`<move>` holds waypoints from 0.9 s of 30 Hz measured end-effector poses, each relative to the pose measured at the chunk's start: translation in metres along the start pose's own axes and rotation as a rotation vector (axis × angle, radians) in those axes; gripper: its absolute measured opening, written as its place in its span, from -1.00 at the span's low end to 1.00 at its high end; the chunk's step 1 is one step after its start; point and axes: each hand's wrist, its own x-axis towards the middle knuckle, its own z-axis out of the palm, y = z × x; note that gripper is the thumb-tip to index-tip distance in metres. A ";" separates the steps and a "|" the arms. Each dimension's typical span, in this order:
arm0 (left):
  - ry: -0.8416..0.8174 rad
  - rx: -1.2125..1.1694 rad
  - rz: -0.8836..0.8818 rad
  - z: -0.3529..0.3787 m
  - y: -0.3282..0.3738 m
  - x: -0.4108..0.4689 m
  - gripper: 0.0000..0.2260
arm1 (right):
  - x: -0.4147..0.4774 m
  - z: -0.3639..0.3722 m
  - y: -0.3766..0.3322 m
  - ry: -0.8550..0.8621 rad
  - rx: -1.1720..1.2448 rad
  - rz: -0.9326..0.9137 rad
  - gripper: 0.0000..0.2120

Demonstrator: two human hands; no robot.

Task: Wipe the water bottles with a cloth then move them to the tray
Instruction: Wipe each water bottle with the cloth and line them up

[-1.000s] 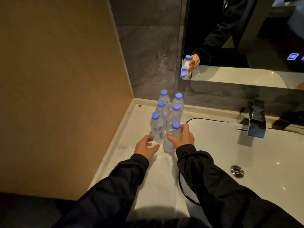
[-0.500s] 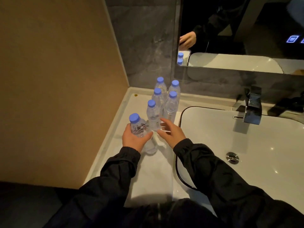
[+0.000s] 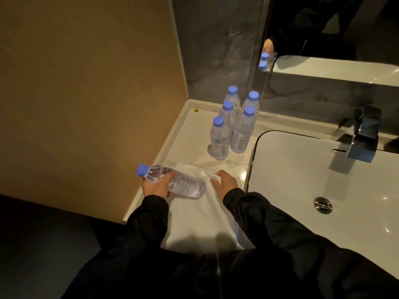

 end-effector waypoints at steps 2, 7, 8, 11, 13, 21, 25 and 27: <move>-0.010 -0.085 -0.093 -0.005 -0.008 -0.001 -0.64 | -0.006 0.007 -0.002 -0.009 0.230 0.075 -0.72; 0.030 -0.222 -0.157 -0.001 -0.014 -0.008 -0.60 | -0.017 0.014 -0.001 -0.040 0.306 0.060 -0.65; 0.047 -0.223 -0.154 0.002 -0.012 -0.009 -0.59 | -0.021 0.014 0.001 -0.052 0.249 0.028 -0.63; 0.090 -0.218 -0.185 0.007 -0.014 -0.011 -0.60 | -0.031 0.013 0.002 -0.060 0.067 -0.056 -0.61; 0.149 -0.236 -0.229 0.009 -0.016 -0.013 -0.59 | -0.037 0.011 -0.002 -0.063 -0.038 -0.137 -0.59; 0.141 -0.153 -0.158 0.007 -0.019 -0.012 -0.57 | -0.029 0.017 -0.009 -0.161 -0.219 -0.236 -0.59; 0.092 -0.141 -0.122 0.010 -0.016 -0.018 -0.59 | -0.006 0.002 -0.006 -0.122 -0.098 -0.146 -0.67; 0.112 -0.169 -0.122 0.014 -0.016 -0.020 -0.59 | -0.007 0.000 -0.004 -0.117 -0.085 -0.130 -0.68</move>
